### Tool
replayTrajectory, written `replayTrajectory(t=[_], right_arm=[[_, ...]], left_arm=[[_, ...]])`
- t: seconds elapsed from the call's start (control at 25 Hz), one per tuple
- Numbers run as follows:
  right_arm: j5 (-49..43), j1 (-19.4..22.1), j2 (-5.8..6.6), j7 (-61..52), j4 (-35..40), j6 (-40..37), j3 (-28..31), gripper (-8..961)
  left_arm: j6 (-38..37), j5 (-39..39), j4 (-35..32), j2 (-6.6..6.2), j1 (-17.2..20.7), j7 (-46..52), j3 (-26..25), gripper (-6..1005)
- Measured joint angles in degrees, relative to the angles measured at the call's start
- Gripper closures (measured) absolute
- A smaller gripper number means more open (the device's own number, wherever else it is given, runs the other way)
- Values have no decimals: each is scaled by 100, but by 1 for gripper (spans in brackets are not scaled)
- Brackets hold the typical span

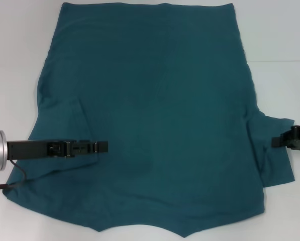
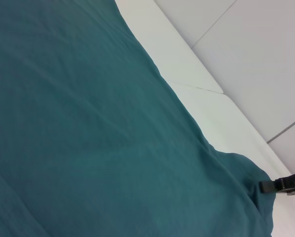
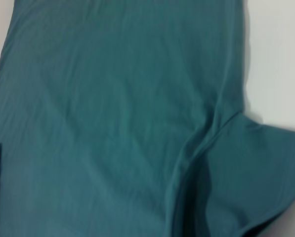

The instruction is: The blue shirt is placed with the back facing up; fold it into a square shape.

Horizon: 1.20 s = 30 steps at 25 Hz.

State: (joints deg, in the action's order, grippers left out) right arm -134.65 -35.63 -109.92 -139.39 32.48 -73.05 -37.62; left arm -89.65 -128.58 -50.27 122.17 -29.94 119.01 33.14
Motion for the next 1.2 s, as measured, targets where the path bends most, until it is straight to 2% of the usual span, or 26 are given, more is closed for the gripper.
replayTrajectory(t=[0.6,0.88,1.2], right_arm=[[0,144,262,105,180,-40,0,915],[-395,140,291,-86,278,-51,4,912],[-415,120,290,-314,469,-25,75,908]], left_arm=[[-51,0,0,-9,69,0,-137,206],[-61,0,-18,-16,115,70,-141,206],[-52,0,-28,-18,120,77,-142,206]])
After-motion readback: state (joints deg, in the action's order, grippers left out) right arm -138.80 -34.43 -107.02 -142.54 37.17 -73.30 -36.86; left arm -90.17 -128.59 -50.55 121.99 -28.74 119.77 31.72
